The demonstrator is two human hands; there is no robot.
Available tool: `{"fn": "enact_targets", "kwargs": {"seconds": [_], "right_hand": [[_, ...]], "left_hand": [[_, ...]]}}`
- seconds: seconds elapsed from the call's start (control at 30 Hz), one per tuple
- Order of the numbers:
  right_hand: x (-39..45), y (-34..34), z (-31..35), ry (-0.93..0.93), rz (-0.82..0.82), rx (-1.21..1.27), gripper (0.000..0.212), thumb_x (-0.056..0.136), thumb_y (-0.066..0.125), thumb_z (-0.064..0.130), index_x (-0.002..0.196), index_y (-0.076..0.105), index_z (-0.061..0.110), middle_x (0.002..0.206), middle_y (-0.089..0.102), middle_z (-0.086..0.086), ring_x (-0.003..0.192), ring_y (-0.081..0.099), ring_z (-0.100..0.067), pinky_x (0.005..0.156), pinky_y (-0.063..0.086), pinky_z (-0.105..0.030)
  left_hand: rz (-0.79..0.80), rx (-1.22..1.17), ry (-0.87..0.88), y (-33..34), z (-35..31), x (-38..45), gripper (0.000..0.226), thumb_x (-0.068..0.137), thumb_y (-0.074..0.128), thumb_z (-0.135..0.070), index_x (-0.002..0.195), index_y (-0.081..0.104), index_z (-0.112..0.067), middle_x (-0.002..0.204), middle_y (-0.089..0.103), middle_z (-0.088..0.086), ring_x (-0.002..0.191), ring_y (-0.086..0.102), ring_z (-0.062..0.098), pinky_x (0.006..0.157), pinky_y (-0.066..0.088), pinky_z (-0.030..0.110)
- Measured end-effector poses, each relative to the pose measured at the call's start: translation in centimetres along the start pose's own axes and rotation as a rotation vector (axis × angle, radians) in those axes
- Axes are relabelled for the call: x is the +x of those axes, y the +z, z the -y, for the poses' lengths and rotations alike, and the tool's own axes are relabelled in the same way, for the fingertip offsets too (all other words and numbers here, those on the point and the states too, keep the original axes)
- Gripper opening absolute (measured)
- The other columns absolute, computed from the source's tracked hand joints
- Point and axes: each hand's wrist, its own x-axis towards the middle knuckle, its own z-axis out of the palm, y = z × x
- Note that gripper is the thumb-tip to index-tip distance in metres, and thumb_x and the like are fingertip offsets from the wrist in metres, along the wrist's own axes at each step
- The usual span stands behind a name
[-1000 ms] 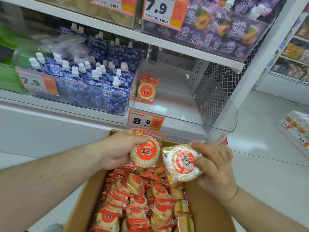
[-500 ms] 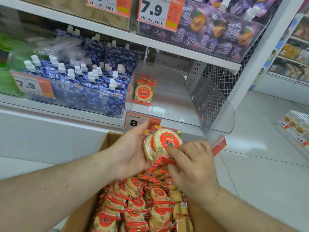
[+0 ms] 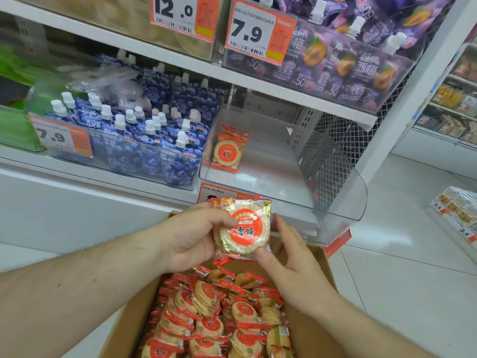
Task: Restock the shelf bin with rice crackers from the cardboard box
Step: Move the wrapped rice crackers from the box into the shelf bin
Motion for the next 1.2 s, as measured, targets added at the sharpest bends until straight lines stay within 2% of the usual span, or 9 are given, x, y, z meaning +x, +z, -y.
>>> {"fn": "enact_targets", "kwargs": {"seconds": [0.13,0.2,0.33,0.43,0.6,0.73,0.87,1.0,1.2], "right_hand": [[0.7,-0.5,1.5,0.104,0.079,0.326,0.043,0.083,0.07,0.045,0.122,0.057,0.03,0.105,0.072,0.014,0.098,0.067,-0.004,0.086,0.057,-0.037],[1.3,-1.0,2.3,0.17,0.114,0.481,0.034,0.08,0.074,0.018,0.111,0.062,0.016,0.092,0.075,0.009,0.085,0.071,-0.007,0.07,0.058,-0.028],[3.3,-2.0,3.8,0.142,0.115,0.565,0.048,0.061,0.078,0.023,0.105,0.065,0.01,0.093,0.076,-0.002,0.084,0.072,-0.014,0.068,0.054,-0.022],[5.0,-2.6,5.3,0.079,0.124,0.556,0.037,0.07,0.077,0.011,0.105,0.065,0.008,0.089,0.076,-0.002,0.081,0.072,-0.012,0.066,0.053,-0.02],[12.3,-5.3,5.4,0.132,-0.109,0.508,0.016,0.081,0.072,0.002,0.091,0.065,0.012,0.067,0.065,0.005,0.046,0.05,-0.001,0.046,0.037,-0.014],[18.6,-4.2,3.9,0.261,-0.073,0.377,0.019,0.082,0.074,0.003,0.093,0.062,0.012,0.073,0.062,0.002,0.038,0.05,0.005,0.038,0.035,-0.011],[23.2,-0.8,2.3,0.376,-0.001,0.303,0.02,0.079,0.077,0.006,0.093,0.064,0.012,0.075,0.063,0.001,0.053,0.049,-0.007,0.049,0.034,-0.021],[26.4,1.8,0.0,0.45,-0.091,0.119,0.041,0.066,0.09,0.024,0.092,0.066,0.003,0.09,0.072,-0.012,0.07,0.061,-0.02,0.069,0.057,-0.035],[27.5,2.9,0.1,0.499,-0.148,-0.023,0.049,0.07,0.086,0.035,0.096,0.062,0.001,0.075,0.066,-0.01,0.069,0.062,-0.023,0.08,0.059,-0.04]], "left_hand": [[0.048,0.164,-0.009,0.1,-0.6,-0.3,0.066,0.065,0.063,0.007,0.129,0.048,0.003,0.118,0.063,0.029,0.11,0.061,0.044,0.1,0.047,0.054],[0.051,0.26,0.013,0.2,-1.2,-0.3,0.049,0.076,0.057,0.008,0.124,0.049,0.001,0.114,0.066,0.026,0.1,0.065,0.038,0.093,0.049,0.047],[0.047,0.351,0.089,0.2,-2.8,-0.8,0.056,0.068,0.06,0.002,0.123,0.051,-0.002,0.116,0.066,0.023,0.1,0.066,0.032,0.089,0.052,0.041],[0.047,0.415,0.227,0.2,-4.0,-1.1,0.061,0.059,0.059,-0.008,0.12,0.055,-0.014,0.115,0.067,0.015,0.104,0.065,0.029,0.087,0.053,0.039],[-0.451,0.595,0.659,-2.1,-5.1,0.9,0.037,0.072,0.071,-0.011,0.098,0.054,-0.031,0.092,0.051,-0.006,0.068,0.049,0.008,0.068,0.045,0.019],[-0.59,0.682,0.7,-3.6,-4.5,3.5,0.033,0.081,0.071,-0.02,0.108,0.053,-0.027,0.104,0.055,-0.008,0.078,0.057,0.011,0.075,0.046,0.024],[-0.571,0.751,0.641,-3.6,-4.2,4.8,0.045,0.086,0.068,-0.027,0.128,0.052,-0.024,0.121,0.055,-0.008,0.102,0.059,0.012,0.092,0.049,0.032],[-0.588,0.801,0.643,-3.8,-4.2,5.3,0.046,0.089,0.06,-0.01,0.132,0.052,-0.022,0.121,0.058,-0.008,0.096,0.057,0.008,0.086,0.044,0.022],[-0.575,0.807,0.645,-4.0,-4.3,5.4,0.045,0.087,0.058,-0.008,0.127,0.055,-0.026,0.116,0.059,-0.012,0.094,0.057,0.006,0.085,0.046,0.024]]}}
